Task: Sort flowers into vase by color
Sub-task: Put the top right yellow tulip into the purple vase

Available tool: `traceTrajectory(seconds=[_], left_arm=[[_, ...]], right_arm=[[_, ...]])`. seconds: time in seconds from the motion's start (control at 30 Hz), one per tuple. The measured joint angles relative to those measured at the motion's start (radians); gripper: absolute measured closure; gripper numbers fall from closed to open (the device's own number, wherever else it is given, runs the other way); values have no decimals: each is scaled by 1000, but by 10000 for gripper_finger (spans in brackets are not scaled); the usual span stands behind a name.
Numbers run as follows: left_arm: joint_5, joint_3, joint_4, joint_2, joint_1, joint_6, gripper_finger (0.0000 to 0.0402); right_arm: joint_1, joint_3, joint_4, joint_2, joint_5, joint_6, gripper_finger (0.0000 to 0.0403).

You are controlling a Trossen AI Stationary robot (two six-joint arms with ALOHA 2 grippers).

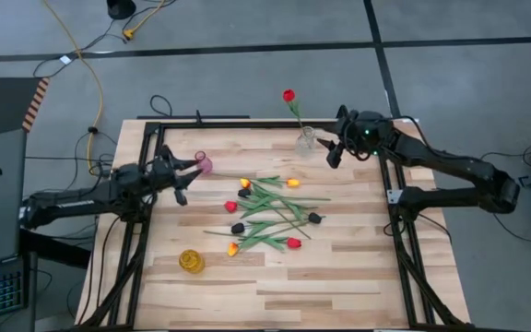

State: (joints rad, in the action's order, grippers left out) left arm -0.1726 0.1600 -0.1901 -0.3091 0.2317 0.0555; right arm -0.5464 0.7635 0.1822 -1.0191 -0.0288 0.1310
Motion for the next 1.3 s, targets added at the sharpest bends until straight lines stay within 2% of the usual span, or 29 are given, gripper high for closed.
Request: traceTrajectory(seconds=[0.13, 0.4, 0.67, 0.83, 1.3], left_arm=[[0, 102, 40, -172, 0, 0, 283], [0, 366, 231, -523, 0, 1, 283], [5, 613, 414, -812, 0, 88, 283], [37, 709, 424, -959, 0, 144, 283], [36, 889, 473, -1326, 0, 195, 283]], right_arm=[[18, 0, 0, 0, 0, 5, 179], [30, 0, 0, 0, 3, 7, 179], [30, 0, 2, 0, 3, 8, 179], [30, 0, 11, 0, 3, 7, 179], [29, 0, 27, 0, 3, 7, 179]])
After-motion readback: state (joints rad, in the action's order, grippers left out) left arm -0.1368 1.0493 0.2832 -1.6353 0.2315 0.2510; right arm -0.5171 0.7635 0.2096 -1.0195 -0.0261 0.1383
